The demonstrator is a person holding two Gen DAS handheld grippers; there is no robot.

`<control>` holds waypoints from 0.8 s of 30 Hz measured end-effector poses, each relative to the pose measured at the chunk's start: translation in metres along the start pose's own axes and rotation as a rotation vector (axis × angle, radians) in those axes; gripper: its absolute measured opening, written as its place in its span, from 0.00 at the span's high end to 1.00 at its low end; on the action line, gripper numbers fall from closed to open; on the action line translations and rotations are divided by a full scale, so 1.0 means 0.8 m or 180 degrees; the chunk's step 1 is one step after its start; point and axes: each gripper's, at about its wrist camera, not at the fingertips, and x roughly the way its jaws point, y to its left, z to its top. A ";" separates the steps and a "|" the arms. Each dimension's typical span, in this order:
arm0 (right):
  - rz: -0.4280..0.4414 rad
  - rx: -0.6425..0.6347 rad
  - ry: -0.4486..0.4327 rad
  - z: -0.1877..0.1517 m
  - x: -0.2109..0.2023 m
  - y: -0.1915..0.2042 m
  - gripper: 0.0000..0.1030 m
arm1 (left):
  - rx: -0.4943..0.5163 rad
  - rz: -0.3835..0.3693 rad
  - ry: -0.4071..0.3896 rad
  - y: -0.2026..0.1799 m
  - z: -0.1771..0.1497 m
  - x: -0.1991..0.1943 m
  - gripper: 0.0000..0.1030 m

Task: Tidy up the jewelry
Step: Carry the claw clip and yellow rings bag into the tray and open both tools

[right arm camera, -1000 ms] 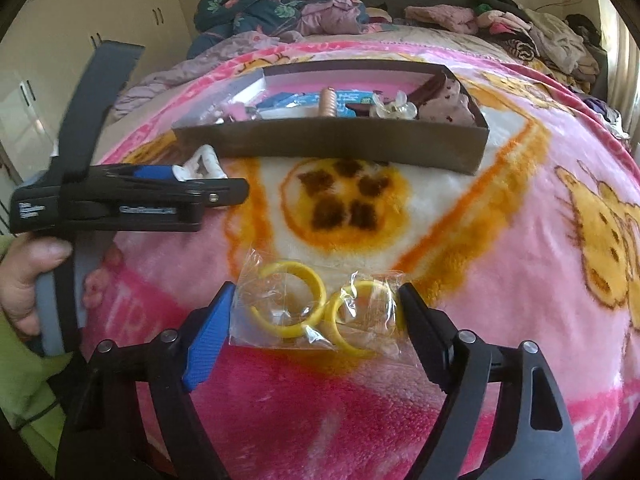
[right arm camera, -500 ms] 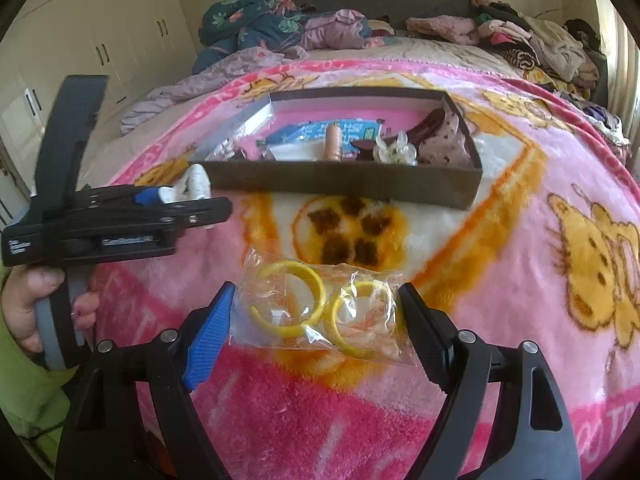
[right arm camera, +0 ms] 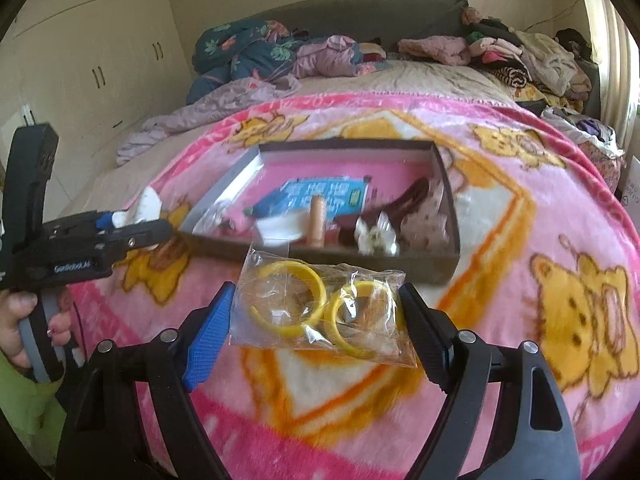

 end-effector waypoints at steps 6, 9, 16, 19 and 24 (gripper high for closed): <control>-0.0057 -0.0052 -0.0069 0.038 0.008 -0.009 0.22 | -0.0001 0.0002 -0.0025 0.001 0.021 0.011 0.40; -0.0087 -0.0064 -0.0076 0.053 0.015 -0.015 0.22 | 0.0009 -0.0004 -0.0016 -0.001 0.030 0.020 0.40; -0.0190 -0.0049 -0.0027 0.076 0.043 -0.039 0.22 | 0.0073 -0.0033 0.0061 -0.012 0.048 0.051 0.40; -0.0247 -0.0028 0.0011 0.082 0.057 -0.052 0.22 | 0.0094 -0.0046 0.0102 -0.017 0.051 0.063 0.40; -0.0326 -0.0012 0.0113 0.088 0.082 -0.069 0.22 | 0.0126 -0.0066 0.0187 -0.023 0.054 0.086 0.40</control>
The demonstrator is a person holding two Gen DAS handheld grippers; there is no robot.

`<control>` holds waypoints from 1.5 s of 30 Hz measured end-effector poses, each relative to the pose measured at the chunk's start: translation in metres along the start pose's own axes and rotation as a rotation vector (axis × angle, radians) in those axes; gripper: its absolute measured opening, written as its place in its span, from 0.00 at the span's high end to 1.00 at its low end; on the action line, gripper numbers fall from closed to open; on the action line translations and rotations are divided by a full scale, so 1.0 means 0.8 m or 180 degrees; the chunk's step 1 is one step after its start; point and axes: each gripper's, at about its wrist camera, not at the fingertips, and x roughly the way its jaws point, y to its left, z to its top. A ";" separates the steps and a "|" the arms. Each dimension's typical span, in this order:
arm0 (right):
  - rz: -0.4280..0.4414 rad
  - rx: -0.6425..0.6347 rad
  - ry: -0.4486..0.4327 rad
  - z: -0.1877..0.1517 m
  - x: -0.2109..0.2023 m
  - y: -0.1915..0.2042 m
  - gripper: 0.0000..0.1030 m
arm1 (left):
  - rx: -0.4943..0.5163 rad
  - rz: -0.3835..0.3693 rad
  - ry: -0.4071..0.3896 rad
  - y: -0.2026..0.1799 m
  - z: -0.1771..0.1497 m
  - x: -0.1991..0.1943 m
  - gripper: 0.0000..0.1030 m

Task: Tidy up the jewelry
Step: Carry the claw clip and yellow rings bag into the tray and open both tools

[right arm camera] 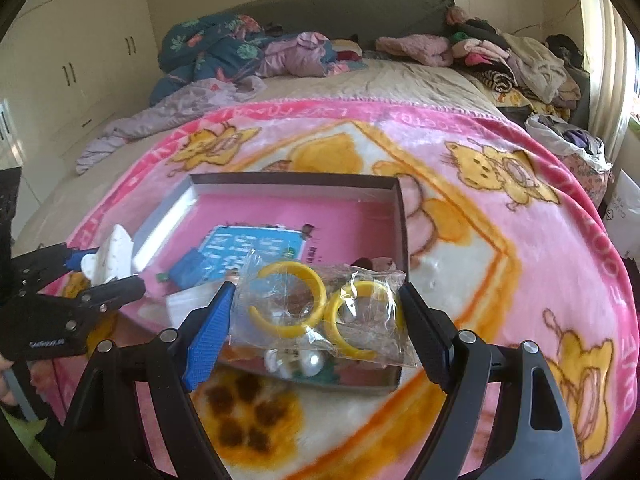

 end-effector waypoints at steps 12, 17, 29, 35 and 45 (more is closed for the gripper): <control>0.0003 -0.0040 0.0173 -0.002 0.048 -0.007 0.21 | 0.0029 0.0014 0.0122 0.002 0.005 0.037 0.40; 0.0008 -0.0101 0.0172 -0.004 0.055 0.000 0.20 | 0.0028 0.0060 0.0150 0.006 0.008 0.047 0.40; 0.0034 -0.0098 0.0166 -0.014 0.045 0.003 0.12 | -0.0016 0.0086 0.0173 0.014 0.010 0.052 0.40; 0.0021 -0.0055 0.0107 -0.022 0.020 0.001 0.12 | -0.0024 0.0074 0.0145 0.012 0.010 0.047 0.29; -0.0045 0.0000 -0.0050 -0.035 -0.034 -0.001 0.07 | -0.0003 0.0095 -0.0025 -0.002 0.007 0.001 0.21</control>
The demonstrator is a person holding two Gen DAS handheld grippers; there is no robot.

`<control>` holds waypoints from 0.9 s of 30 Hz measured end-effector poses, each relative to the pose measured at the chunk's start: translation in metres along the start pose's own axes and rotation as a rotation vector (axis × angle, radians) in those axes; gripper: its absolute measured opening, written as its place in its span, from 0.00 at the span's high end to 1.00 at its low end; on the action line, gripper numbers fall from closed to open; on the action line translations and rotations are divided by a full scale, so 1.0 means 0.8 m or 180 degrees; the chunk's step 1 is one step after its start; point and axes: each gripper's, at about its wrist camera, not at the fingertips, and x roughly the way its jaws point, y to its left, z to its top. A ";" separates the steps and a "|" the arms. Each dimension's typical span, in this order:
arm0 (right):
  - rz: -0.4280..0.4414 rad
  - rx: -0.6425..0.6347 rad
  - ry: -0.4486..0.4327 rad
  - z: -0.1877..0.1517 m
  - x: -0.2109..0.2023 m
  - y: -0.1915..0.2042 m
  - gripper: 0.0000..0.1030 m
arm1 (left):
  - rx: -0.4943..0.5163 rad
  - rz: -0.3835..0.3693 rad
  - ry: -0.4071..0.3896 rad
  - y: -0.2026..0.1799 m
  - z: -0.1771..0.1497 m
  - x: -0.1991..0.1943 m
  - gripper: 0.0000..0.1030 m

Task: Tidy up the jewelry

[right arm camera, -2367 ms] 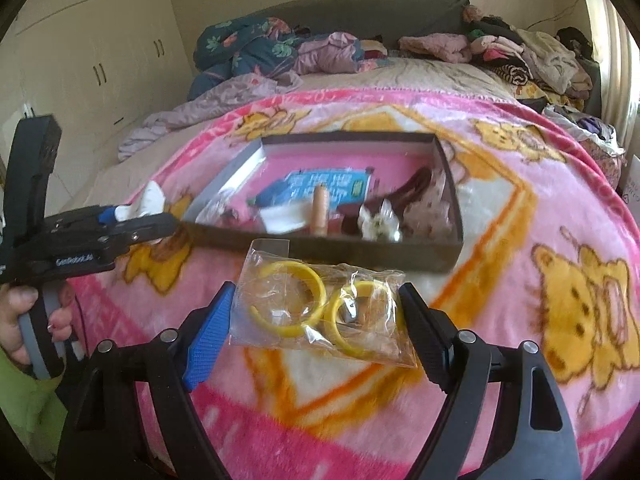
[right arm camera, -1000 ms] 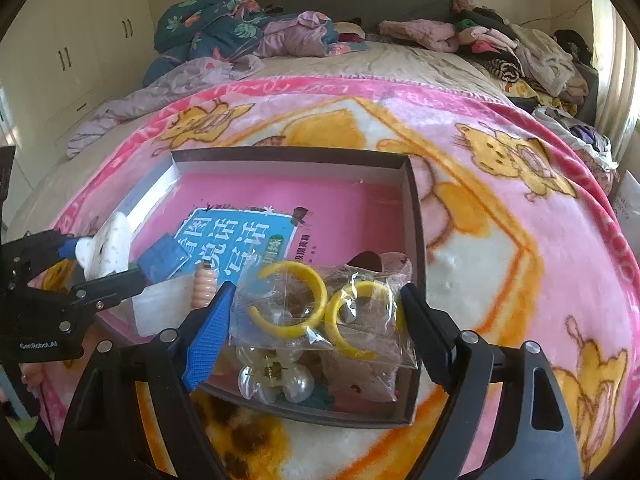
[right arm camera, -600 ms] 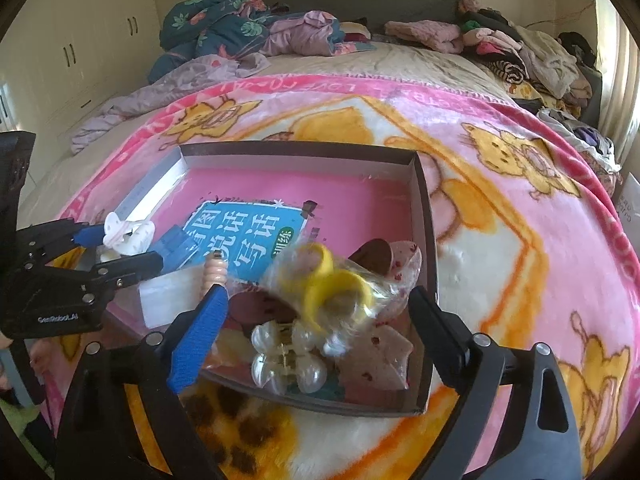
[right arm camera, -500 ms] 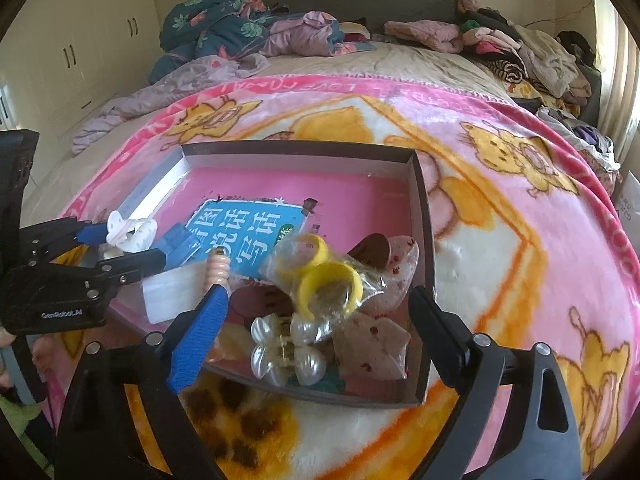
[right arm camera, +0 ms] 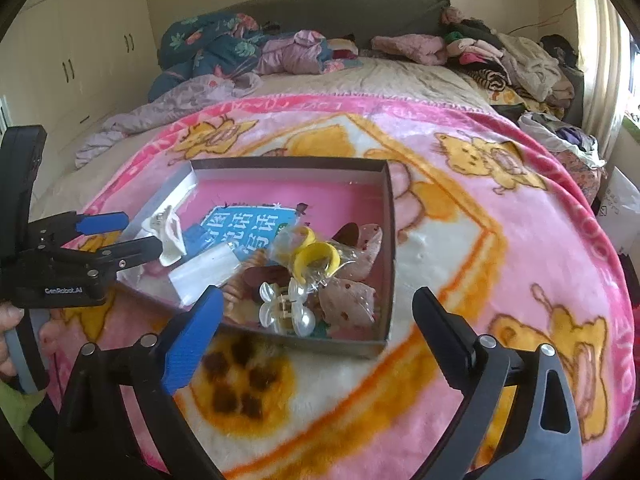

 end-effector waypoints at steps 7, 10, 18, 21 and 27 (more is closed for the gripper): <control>-0.0006 0.0041 -0.0128 -0.010 -0.037 0.002 0.05 | -0.0075 0.0030 -0.0105 -0.005 -0.019 -0.040 0.11; 0.0001 0.0066 -0.0181 -0.016 -0.052 0.003 0.05 | -0.0099 0.0039 -0.0145 -0.006 -0.028 -0.055 0.09; 0.0043 0.0083 -0.0282 -0.031 -0.083 0.013 0.04 | -0.0178 0.0046 -0.0228 -0.007 -0.056 -0.092 0.09; 0.0053 0.0074 -0.0306 -0.038 -0.092 0.016 0.04 | -0.0210 0.0054 -0.0248 -0.005 -0.070 -0.103 0.09; 0.0071 0.0063 -0.0331 -0.056 -0.110 0.025 0.04 | -0.0266 0.0082 -0.0269 -0.005 -0.093 -0.117 0.09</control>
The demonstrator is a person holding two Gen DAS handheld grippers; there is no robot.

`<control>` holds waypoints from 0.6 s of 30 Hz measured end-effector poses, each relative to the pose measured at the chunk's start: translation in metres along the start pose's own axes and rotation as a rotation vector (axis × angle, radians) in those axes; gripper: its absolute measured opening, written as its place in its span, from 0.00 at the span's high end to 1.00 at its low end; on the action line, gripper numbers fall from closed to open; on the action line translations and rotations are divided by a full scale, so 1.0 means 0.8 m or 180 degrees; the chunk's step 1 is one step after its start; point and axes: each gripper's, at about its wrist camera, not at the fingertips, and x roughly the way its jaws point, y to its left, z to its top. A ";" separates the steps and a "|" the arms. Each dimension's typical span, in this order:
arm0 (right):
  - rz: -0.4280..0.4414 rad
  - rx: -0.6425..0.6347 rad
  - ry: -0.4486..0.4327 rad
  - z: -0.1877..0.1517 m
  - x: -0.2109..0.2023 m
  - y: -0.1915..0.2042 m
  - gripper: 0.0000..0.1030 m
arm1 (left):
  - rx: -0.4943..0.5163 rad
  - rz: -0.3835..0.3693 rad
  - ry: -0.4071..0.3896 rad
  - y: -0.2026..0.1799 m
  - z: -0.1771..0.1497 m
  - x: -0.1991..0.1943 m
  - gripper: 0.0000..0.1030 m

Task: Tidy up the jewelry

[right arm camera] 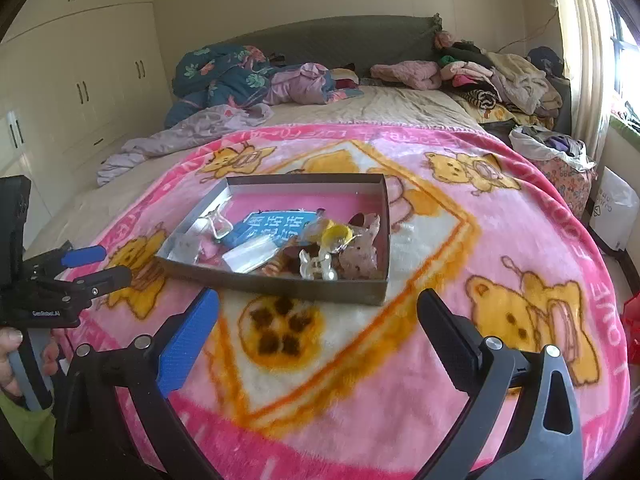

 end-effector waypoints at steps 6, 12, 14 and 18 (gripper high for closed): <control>0.0013 0.0072 -0.0021 -0.020 -0.013 0.004 0.04 | 0.0016 0.0023 -0.0013 -0.006 -0.017 -0.008 0.09; 0.0004 0.0163 -0.0050 -0.041 -0.021 0.003 0.04 | 0.0034 0.0046 -0.0004 -0.010 -0.042 -0.011 0.09; -0.0004 0.0188 -0.0067 -0.047 -0.023 0.003 0.04 | 0.0037 0.0050 -0.0022 -0.010 -0.049 -0.013 0.09; -0.0005 0.0243 -0.0106 -0.061 -0.029 0.003 0.04 | 0.0028 0.0075 -0.0012 -0.010 -0.064 -0.012 0.09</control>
